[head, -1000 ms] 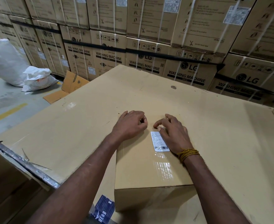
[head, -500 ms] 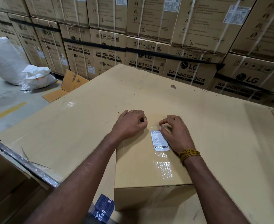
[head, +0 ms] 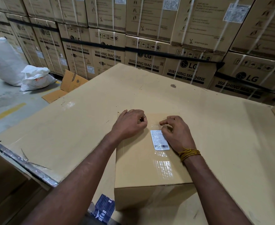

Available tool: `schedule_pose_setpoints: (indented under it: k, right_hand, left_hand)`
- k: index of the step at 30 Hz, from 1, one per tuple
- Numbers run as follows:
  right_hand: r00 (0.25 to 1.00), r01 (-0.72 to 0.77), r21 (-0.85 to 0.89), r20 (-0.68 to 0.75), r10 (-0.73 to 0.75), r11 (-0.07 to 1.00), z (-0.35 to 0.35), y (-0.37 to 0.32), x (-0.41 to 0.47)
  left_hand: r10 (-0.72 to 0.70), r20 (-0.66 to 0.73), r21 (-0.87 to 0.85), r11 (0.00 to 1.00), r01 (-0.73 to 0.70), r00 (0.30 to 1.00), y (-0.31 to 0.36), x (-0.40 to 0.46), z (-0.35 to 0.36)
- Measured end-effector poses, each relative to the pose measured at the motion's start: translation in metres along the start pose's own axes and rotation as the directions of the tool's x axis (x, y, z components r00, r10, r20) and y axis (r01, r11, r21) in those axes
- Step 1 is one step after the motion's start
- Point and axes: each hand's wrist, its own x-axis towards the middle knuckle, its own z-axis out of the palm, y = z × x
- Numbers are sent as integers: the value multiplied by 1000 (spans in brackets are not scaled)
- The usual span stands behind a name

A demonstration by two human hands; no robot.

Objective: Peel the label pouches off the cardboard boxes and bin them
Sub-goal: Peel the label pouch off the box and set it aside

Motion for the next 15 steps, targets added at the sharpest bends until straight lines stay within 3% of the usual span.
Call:
schedule_pose_setpoints:
  k: [15]
  right_hand:
    - [994,48,-135,102,-34,990,4,2,1]
  left_hand:
    - [-5,1,0,1000,5,1000,0,1,0]
